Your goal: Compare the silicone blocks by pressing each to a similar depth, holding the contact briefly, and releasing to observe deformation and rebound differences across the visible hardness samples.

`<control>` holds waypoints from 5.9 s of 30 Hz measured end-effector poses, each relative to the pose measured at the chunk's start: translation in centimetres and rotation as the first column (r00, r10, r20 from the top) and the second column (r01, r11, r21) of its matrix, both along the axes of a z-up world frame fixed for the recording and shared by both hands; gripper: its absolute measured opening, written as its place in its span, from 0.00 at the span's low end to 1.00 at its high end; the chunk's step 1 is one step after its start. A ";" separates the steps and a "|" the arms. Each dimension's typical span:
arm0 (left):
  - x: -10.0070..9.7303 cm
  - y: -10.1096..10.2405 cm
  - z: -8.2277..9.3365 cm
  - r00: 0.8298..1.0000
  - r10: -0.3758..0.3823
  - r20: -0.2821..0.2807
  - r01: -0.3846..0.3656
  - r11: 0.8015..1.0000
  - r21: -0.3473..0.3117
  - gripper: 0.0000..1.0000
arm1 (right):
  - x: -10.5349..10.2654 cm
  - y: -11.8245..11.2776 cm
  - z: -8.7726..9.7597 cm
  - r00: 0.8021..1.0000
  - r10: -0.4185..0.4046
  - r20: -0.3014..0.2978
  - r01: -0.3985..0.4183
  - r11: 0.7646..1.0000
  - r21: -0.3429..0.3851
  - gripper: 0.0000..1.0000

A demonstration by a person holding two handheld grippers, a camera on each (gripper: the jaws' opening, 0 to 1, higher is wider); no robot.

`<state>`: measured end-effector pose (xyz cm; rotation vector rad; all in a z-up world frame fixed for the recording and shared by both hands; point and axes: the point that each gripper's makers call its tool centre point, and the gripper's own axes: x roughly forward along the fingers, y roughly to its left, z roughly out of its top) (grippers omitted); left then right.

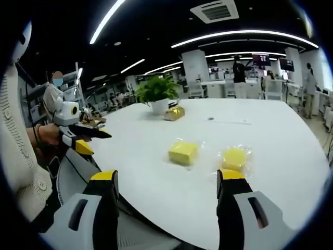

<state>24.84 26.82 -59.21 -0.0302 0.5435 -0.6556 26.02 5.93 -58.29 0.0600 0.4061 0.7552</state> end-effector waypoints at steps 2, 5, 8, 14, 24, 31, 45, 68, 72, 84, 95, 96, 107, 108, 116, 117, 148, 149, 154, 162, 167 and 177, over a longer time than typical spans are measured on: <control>0.0 0.1 -0.1 1.000 -0.003 -0.002 0.003 1.000 0.005 0.85 | 0.0 -0.1 0.0 1.000 -0.005 -0.006 0.005 1.000 -0.001 0.72; 0.0 0.2 -0.1 1.000 -0.009 -0.005 0.009 1.000 0.009 0.85 | 0.0 -0.1 0.0 1.000 -0.009 -0.004 0.009 1.000 0.005 0.72; 0.1 0.4 -0.1 1.000 -0.014 -0.008 0.014 1.000 0.017 0.85 | 0.1 0.2 -0.3 1.000 -0.009 -0.008 0.009 1.000 0.004 0.71; 0.3 0.6 -0.1 1.000 -0.019 -0.011 0.019 1.000 0.022 0.85 | 0.2 0.7 -0.4 1.000 0.006 -0.011 -0.006 1.000 0.001 0.71; 0.5 0.2 -0.5 0.999 -0.031 -0.020 0.032 0.999 0.025 0.85 | 0.3 0.2 -0.6 1.000 0.003 -0.018 -0.003 1.000 -0.015 0.70; 0.7 0.2 -0.8 0.999 -0.030 -0.032 0.030 0.999 0.021 0.85 | 0.4 -0.1 -0.3 1.000 -0.013 -0.015 0.013 1.000 0.005 0.71; 3.4 -0.3 2.3 0.999 -0.010 -0.052 0.002 0.988 -0.155 0.84 | 1.6 -1.2 -0.3 0.999 -0.036 -0.026 0.036 0.999 0.008 0.70; 19.0 -2.2 -3.4 0.913 0.060 -0.403 -0.260 0.847 -0.464 0.73 | 2.6 -3.4 -2.4 0.993 -0.081 -0.086 0.080 0.997 -0.007 0.68; 20.6 -2.6 -6.0 0.883 0.069 -0.465 -0.313 0.825 -0.471 0.73 | 2.7 -3.8 -2.6 0.990 -0.096 -0.099 0.095 0.995 -0.012 0.68; 24.4 -2.5 -11.1 0.794 0.097 -0.600 -0.467 0.729 -0.500 0.65 | 3.3 -4.6 -3.4 0.983 -0.126 -0.133 0.124 0.992 -0.028 0.67; 25.5 -4.5 -13.4 0.785 0.028 -0.619 -0.444 0.723 -0.529 0.36 | 3.9 -5.4 -4.0 0.978 -0.148 -0.150 0.145 0.989 -0.035 0.67; 25.4 -4.8 -13.7 0.778 0.024 -0.628 -0.445 0.727 -0.523 0.32 | 4.0 -5.4 -4.0 0.977 -0.149 -0.150 0.145 0.989 -0.034 0.67; 25.7 -5.0 -13.6 0.773 0.018 -0.634 -0.435 0.743 -0.510 0.09 | 4.0 -5.4 -4.4 0.974 -0.161 -0.158 0.157 0.987 -0.037 0.66; 25.7 -5.1 -13.5 0.782 0.011 -0.623 -0.419 0.750 -0.512 0.06 | 4.1 -5.4 -4.4 0.974 -0.160 -0.157 0.157 0.987 -0.035 0.65; 25.9 -5.4 -11.8 0.844 0.022 -0.536 -0.345 0.788 -0.510 0.00 | 4.4 -4.9 -4.1 0.978 -0.150 -0.146 0.148 0.989 -0.028 0.64; 25.8 -5.4 -11.5 0.851 0.030 -0.524 -0.336 0.798 -0.500 0.00 | 4.5 -4.8 -4.1 0.978 -0.150 -0.143 0.147 0.989 -0.028 0.64; 19.4 -10.7 -1.2 0.976 -0.216 -0.037 0.211 0.972 -0.101 0.00 | 3.4 -2.5 -1.5 0.997 -0.064 -0.045 0.063 0.998 -0.011 0.61; 19.1 -10.8 -0.9 0.974 -0.224 -0.031 0.220 0.970 -0.101 0.00 | 3.4 -2.5 -1.4 0.997 -0.063 -0.041 0.062 0.998 -0.011 0.61; 18.1 -10.7 0.3 0.969 -0.249 -0.003 0.248 0.966 -0.068 0.00 | 3.3 -2.5 -0.8 0.998 -0.055 -0.021 0.055 0.998 -0.011 0.61; 17.4 -9.7 3.4 0.967 -0.252 0.048 0.254 0.966 -0.053 0.00 | 3.6 -2.0 0.5 1.000 -0.017 0.019 0.017 1.000 -0.015 0.62; 16.6 -9.7 5.6 0.957 -0.275 0.090 0.279 0.959 -0.041 0.00 | 3.9 -1.5 1.2 0.999 0.019 0.036 -0.017 0.999 -0.028 0.63; 14.7 -9.8 9.2 0.933 -0.330 0.142 0.340 0.939 -0.047 0.00 | 5.5 0.1 3.2 0.991 0.104 0.080 -0.098 0.993 -0.072 0.66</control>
